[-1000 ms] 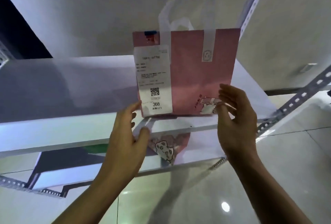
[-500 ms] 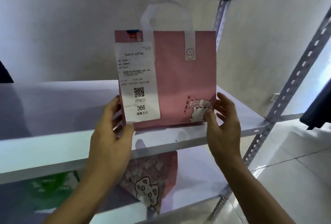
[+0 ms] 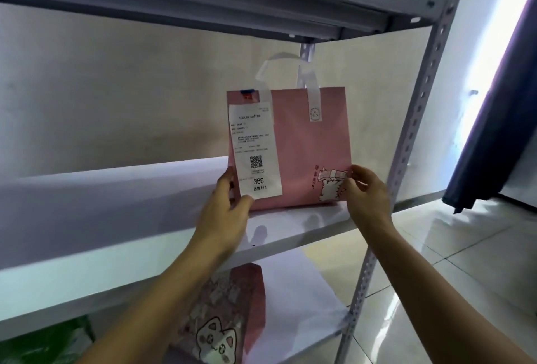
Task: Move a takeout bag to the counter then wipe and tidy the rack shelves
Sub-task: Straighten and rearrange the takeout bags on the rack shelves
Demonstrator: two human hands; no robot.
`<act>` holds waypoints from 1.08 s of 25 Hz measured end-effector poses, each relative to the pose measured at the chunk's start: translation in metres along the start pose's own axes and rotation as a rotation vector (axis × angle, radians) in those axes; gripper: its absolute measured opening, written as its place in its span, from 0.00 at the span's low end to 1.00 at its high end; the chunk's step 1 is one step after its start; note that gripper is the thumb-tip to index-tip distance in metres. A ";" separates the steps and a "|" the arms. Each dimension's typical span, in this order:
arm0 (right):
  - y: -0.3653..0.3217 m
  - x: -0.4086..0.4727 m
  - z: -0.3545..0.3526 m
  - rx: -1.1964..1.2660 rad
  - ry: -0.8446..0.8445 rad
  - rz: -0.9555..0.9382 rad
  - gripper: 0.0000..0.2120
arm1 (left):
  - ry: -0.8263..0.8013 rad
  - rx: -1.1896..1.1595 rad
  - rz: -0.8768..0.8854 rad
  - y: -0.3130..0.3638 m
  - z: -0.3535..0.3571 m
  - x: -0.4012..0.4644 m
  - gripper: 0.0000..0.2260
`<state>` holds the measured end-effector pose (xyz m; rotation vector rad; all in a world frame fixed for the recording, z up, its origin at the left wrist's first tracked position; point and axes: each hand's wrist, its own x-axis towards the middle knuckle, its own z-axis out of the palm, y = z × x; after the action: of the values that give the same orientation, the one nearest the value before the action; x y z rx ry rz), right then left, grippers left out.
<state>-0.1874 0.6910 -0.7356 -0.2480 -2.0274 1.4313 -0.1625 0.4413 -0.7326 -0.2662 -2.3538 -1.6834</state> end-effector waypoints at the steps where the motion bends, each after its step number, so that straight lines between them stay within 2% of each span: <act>1: 0.001 0.003 -0.004 -0.020 -0.011 0.008 0.18 | -0.027 0.002 -0.007 0.001 0.002 0.003 0.22; 4: 0.003 0.008 -0.014 -0.073 -0.019 0.001 0.19 | -0.071 0.012 -0.008 0.002 0.003 0.004 0.21; 12: 0.011 0.009 -0.006 -0.060 -0.068 0.016 0.23 | -0.048 -0.031 0.012 0.003 0.006 0.001 0.17; 18: 0.015 -0.018 -0.009 0.022 -0.035 0.013 0.27 | -0.061 -0.021 0.038 0.000 0.004 -0.009 0.23; 22: 0.027 -0.069 -0.013 0.047 0.008 -0.090 0.22 | -0.032 0.086 0.195 -0.012 0.003 -0.040 0.22; 25: 0.039 -0.104 -0.006 0.047 0.009 -0.169 0.18 | 0.112 0.213 0.398 -0.026 0.004 -0.075 0.18; 27: 0.050 -0.128 0.002 0.050 -0.013 -0.195 0.16 | 0.202 0.256 0.474 -0.043 0.006 -0.098 0.16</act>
<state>-0.0986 0.6460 -0.8306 -0.0187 -1.9642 1.3625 -0.0816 0.4319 -0.8015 -0.5298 -2.1120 -1.1245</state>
